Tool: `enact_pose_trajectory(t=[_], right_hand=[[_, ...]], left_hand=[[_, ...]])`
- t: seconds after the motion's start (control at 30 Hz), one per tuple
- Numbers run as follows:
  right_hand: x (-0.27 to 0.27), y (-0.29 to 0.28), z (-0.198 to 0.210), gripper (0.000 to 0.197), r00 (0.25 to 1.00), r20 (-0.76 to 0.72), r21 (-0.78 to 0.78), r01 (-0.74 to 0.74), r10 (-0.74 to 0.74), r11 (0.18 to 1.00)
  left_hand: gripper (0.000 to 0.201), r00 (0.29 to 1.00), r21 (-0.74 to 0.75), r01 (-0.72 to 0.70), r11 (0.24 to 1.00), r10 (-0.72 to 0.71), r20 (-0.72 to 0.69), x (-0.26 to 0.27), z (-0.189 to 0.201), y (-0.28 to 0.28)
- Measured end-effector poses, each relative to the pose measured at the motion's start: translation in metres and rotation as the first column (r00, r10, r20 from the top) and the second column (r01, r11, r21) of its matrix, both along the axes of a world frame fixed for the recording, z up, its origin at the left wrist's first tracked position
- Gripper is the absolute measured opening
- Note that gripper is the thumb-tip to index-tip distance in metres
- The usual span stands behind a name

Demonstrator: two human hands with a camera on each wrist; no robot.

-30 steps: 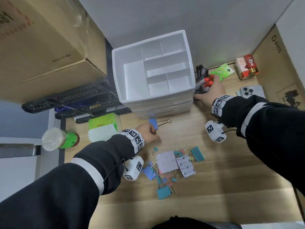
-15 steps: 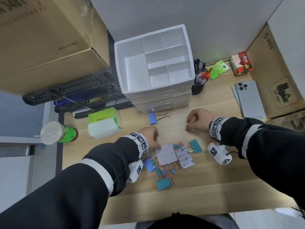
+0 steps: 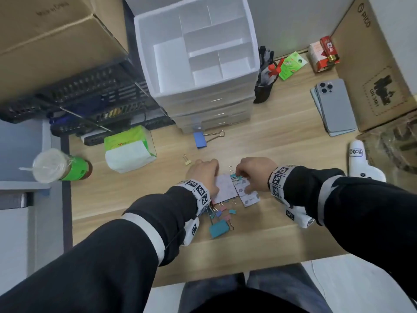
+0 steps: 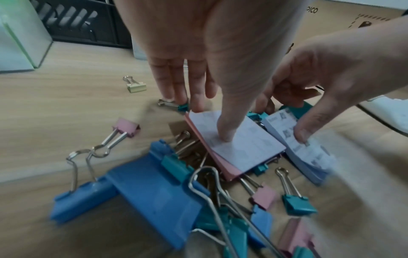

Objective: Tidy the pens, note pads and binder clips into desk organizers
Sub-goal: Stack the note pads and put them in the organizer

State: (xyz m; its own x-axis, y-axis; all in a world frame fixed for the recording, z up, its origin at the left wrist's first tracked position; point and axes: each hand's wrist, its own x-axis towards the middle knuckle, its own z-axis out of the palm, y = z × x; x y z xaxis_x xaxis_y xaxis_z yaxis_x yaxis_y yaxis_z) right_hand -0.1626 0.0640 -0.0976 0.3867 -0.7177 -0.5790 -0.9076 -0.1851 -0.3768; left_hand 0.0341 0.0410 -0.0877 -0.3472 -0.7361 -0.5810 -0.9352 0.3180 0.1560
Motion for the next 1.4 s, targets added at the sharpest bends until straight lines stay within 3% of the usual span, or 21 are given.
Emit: enact_pose_trajectory(t=[0.23,0.37,0.53,0.77,0.97,1.1,1.27,1.4], right_hand=[[-0.007,0.003,0.004,0.04,1.0,0.003,0.034,0.015,-0.015,0.999],[-0.012,0.005,0.009,0.024,1.0,0.001,0.077,0.026,-0.026,0.997],[-0.014,0.004,0.022,0.029,0.997,0.052,0.2,0.05,-0.062,0.978],[-0.015,-0.021,0.066,0.01,0.916,0.251,0.393,0.199,-0.312,0.898],[-0.012,-0.04,0.087,0.01,0.815,0.345,0.413,0.314,-0.465,0.855],[-0.008,-0.049,0.101,0.008,0.783,0.382,0.348,0.37,-0.491,0.861],[0.0,-0.059,0.102,0.018,0.724,0.422,0.185,0.52,-0.545,0.834],[0.001,-0.066,0.104,0.016,0.652,0.468,0.235,0.559,-0.597,0.795]], left_hand=[[0.036,1.0,0.062,-0.007,0.998,0.006,0.011,0.0,-0.002,0.006],[0.023,0.998,0.179,-0.055,0.982,0.058,-0.009,0.003,0.004,0.006],[0.014,0.995,0.252,-0.071,0.965,0.087,-0.055,0.006,0.02,0.008],[0.013,0.97,0.298,-0.121,0.947,0.177,-0.167,0.012,0.055,0.002],[0.01,0.884,0.386,-0.292,0.875,0.401,-0.239,0.02,0.083,-0.015],[0.018,0.783,0.438,-0.396,0.807,0.546,-0.298,0.02,0.097,-0.026],[0.025,0.673,0.511,-0.406,0.757,0.627,-0.393,0.014,0.109,-0.039],[0.023,0.602,0.569,-0.397,0.72,0.672,-0.431,0.014,0.115,-0.047]])
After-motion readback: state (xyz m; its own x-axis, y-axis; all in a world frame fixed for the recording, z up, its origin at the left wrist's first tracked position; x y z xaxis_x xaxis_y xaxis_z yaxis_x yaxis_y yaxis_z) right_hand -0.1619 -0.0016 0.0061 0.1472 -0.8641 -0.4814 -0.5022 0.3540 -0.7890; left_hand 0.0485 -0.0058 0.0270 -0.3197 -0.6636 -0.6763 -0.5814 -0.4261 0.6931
